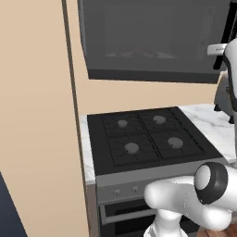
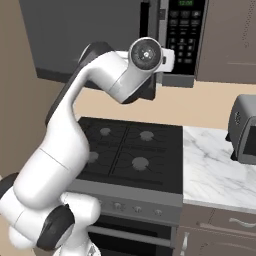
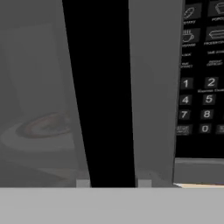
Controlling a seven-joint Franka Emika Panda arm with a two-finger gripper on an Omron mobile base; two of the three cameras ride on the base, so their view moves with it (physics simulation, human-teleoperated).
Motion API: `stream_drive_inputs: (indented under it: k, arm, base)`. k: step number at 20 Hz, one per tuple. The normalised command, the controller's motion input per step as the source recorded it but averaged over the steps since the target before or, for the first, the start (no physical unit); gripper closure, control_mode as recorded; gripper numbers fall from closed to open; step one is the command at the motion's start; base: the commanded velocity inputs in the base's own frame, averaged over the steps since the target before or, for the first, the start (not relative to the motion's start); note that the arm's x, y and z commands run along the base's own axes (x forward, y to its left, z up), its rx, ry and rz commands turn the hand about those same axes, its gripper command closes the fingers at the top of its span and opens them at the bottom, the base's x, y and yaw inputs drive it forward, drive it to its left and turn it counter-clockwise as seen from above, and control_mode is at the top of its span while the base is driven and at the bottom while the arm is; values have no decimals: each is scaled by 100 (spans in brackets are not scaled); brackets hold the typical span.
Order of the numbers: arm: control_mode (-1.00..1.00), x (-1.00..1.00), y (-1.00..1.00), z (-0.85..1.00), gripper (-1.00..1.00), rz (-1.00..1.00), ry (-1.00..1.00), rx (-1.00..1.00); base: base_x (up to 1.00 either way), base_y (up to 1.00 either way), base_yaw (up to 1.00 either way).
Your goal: Retrieve the reheated potato from the microwave, then place the potato, cheese, and condiment on the cutting board.
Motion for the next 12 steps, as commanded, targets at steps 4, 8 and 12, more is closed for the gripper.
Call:
stream_drive_inputs:
  k: [4,8,12]
  arm:
    - [-100,-82,21,14,100,2,5,3]
    - [-100,-81,23,10,100,0,3,2]
    - [-100,-80,24,10,100,0,4,3]
  base:
    - [0,0,0]
    - [0,0,0]
    - [0,0,0]
